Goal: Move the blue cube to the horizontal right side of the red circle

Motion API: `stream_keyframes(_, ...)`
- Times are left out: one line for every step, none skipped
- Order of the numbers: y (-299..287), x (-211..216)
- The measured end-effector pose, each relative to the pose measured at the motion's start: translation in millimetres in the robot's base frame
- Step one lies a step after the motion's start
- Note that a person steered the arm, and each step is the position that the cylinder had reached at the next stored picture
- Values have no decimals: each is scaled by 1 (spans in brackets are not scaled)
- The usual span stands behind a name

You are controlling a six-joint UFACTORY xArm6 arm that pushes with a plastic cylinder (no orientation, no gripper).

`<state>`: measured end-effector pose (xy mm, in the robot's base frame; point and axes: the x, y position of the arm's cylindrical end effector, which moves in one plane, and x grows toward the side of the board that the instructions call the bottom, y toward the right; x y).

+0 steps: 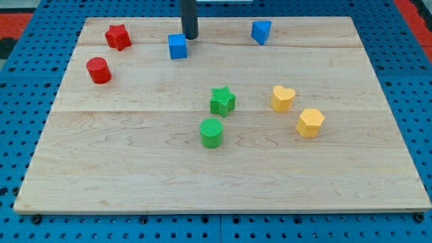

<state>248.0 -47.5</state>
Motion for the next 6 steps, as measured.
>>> stream_keyframes(12, 0)
stream_keyframes(40, 3)
stream_keyframes(71, 51)
stream_keyframes(82, 75)
stream_keyframes(56, 37)
stream_keyframes(6, 2)
